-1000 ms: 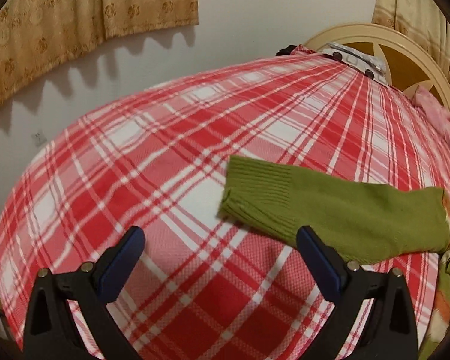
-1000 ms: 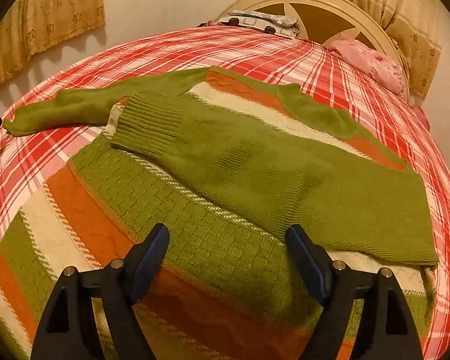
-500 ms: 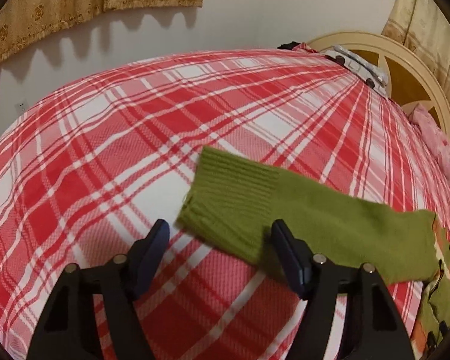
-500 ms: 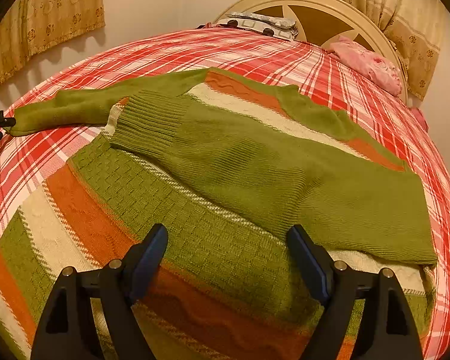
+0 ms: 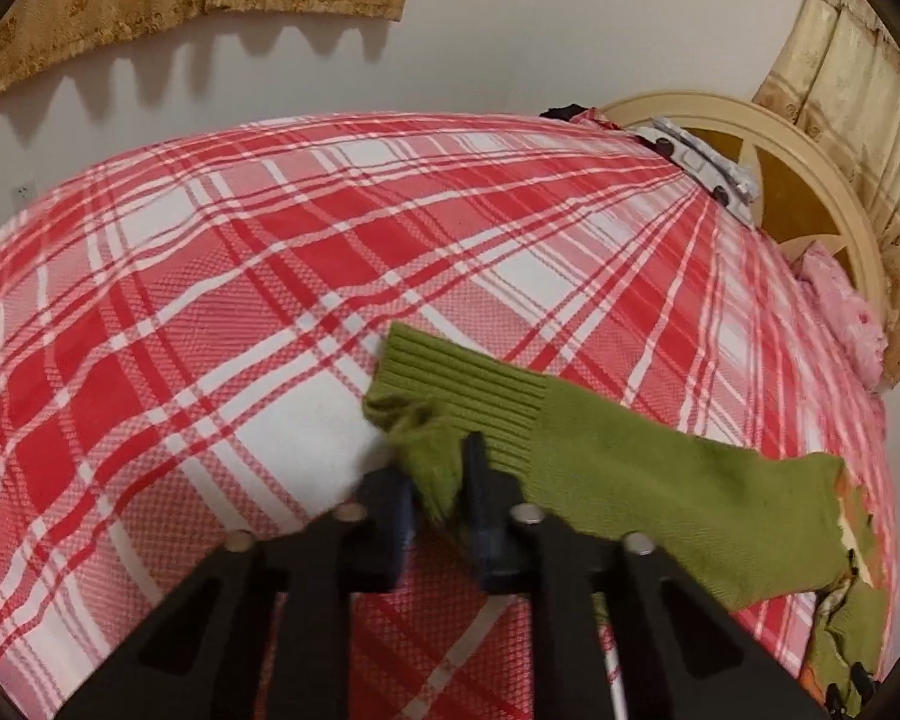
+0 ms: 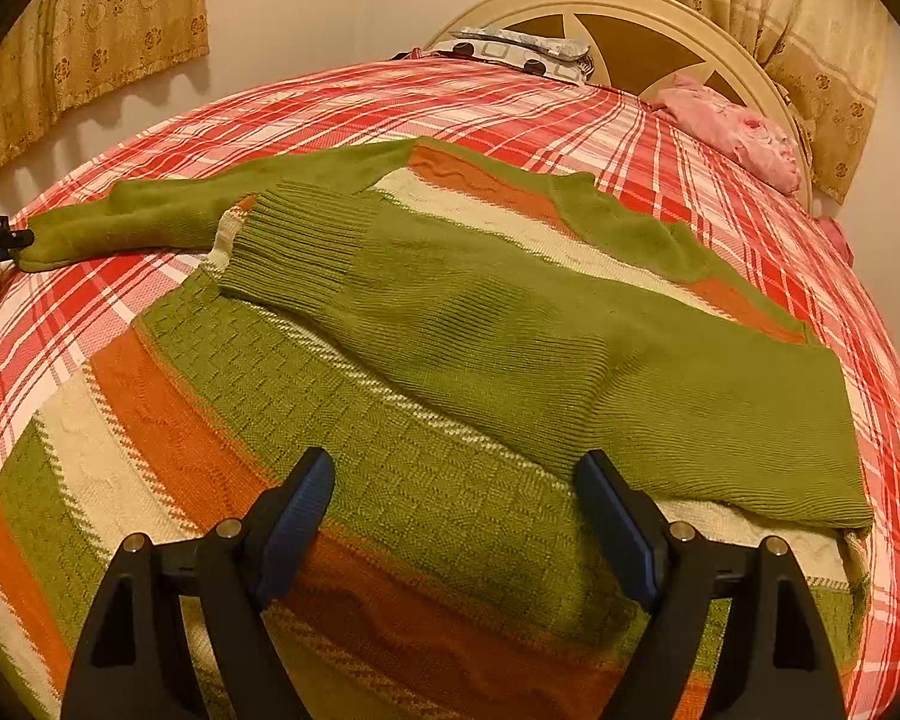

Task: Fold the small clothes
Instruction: 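Grasp the other green sleeve cuff with the left tool, then lift the sleeve with the left tool and fold it over the body, release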

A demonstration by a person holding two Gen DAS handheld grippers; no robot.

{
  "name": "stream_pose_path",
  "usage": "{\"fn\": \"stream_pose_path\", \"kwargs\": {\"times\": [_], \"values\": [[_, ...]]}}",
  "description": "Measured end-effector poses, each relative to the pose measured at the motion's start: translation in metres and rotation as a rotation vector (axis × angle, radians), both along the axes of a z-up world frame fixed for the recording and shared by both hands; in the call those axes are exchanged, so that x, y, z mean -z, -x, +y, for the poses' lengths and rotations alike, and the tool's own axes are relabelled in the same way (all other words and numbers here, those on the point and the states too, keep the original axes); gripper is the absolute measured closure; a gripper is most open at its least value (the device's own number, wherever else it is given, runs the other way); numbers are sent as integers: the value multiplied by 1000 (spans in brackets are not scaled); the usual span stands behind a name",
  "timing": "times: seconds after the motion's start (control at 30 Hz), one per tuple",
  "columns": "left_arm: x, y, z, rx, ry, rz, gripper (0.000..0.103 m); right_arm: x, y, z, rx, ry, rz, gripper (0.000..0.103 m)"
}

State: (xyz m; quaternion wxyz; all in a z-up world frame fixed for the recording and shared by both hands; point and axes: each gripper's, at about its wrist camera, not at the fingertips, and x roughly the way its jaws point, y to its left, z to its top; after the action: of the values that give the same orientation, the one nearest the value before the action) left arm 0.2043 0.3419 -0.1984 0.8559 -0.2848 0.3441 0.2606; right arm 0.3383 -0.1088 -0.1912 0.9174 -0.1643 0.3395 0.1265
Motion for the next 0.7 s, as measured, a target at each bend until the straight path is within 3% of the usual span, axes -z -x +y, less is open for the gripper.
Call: {"fn": "stream_pose_path", "kwargs": {"times": [0.27,0.5,0.6,0.7], "values": [[-23,-5,-1,47,-5,-74,97,0,0,0,2,0,-2,19],[-81,-22,-12,86,-51,-187,98,-1,-1,-1,2,-7,1,18],[-108,-30,-22,116,-70,-238,98,-5,-2,-7,-5,-56,22,18],[-133,-41,-34,147,-94,-283,98,-16,-2,-21,-9,-205,77,18]]}}
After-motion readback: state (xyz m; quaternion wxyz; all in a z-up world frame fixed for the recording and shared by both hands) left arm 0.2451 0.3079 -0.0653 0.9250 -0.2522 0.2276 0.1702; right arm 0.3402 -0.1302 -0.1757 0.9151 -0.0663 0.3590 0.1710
